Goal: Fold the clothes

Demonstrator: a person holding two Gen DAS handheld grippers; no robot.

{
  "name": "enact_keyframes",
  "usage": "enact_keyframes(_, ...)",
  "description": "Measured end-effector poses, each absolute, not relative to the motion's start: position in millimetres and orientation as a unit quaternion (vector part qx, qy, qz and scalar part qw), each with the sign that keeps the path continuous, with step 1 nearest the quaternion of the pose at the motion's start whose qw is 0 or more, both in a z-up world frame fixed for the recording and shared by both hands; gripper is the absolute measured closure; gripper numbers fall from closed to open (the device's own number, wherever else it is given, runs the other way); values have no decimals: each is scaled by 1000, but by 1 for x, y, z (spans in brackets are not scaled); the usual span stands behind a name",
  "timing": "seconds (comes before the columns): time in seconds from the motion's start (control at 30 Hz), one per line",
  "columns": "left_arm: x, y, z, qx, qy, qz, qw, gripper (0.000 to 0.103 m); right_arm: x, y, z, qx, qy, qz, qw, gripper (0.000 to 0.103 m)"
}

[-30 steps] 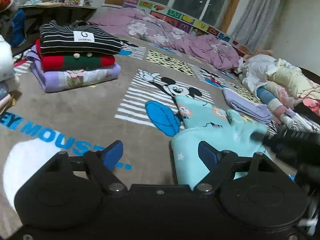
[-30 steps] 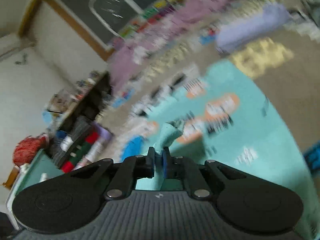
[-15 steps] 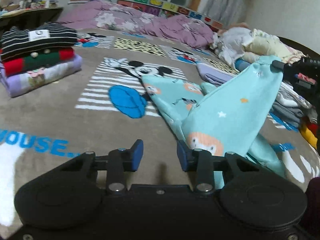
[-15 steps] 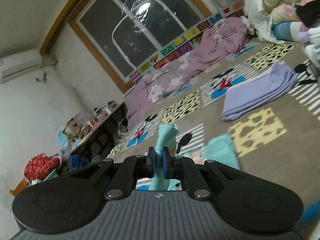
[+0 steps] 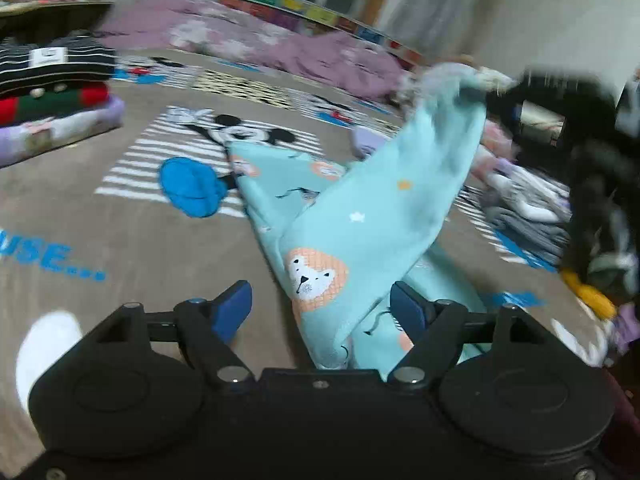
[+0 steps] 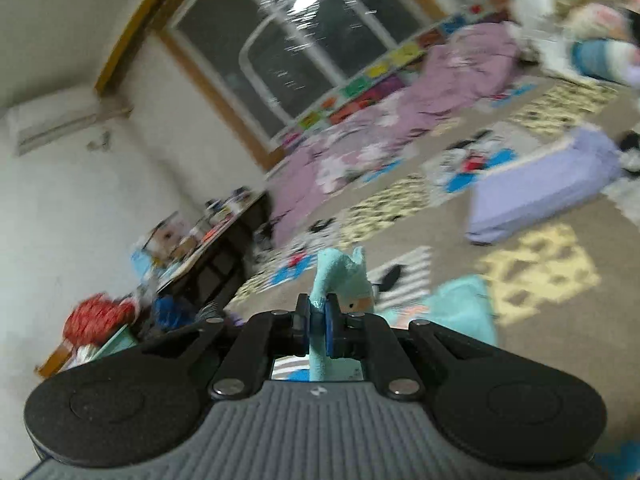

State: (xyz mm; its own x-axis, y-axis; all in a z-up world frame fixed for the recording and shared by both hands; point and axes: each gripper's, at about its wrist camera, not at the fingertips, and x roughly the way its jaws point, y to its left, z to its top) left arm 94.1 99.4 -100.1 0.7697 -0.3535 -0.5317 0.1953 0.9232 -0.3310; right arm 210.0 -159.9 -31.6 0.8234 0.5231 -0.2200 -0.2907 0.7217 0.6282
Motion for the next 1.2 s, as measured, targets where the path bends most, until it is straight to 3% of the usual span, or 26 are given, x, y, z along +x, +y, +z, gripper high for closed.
enact_keyframes(0.1, 101, 88, -115, -138, 326, -118, 928, 37, 218, -124, -4, 272, 189, 267, 905, 94)
enact_keyframes(0.17, 104, 99, -128, -183, 352, -88, 914, 65, 220, -99, 15, 249, 187, 295, 903, 94)
enact_keyframes(0.27, 106, 116, -141, -240, 384, -48, 890, 74, 224, -66, 31, 207, 202, 318, 903, 94)
enact_keyframes(0.43, 104, 127, -138, -286, 390, -43, 874, 73, 226, -30, 35, 146, 229, 329, 904, 94)
enact_keyframes(0.5, 103, 133, -136, -325, 379, -53, 865, 53, 224, -23, 35, 132, 232, 329, 906, 94)
enact_keyframes(0.53, 102, 133, -135, -329, 376, -55, 864, 48, 224, -23, 37, 135, 232, 328, 906, 94)
enact_keyframes(0.63, 103, 123, -137, -309, 381, -47, 870, 48, 220, -25, 41, 138, 226, 324, 908, 94)
enact_keyframes(0.73, 99, 95, -135, -218, 382, -21, 898, 56, 220, -34, 42, 145, 218, 315, 912, 94)
enact_keyframes(1.2, 78, 43, -137, -31, 355, 4, 934, 58, 226, -117, 22, 206, 207, 239, 926, 95)
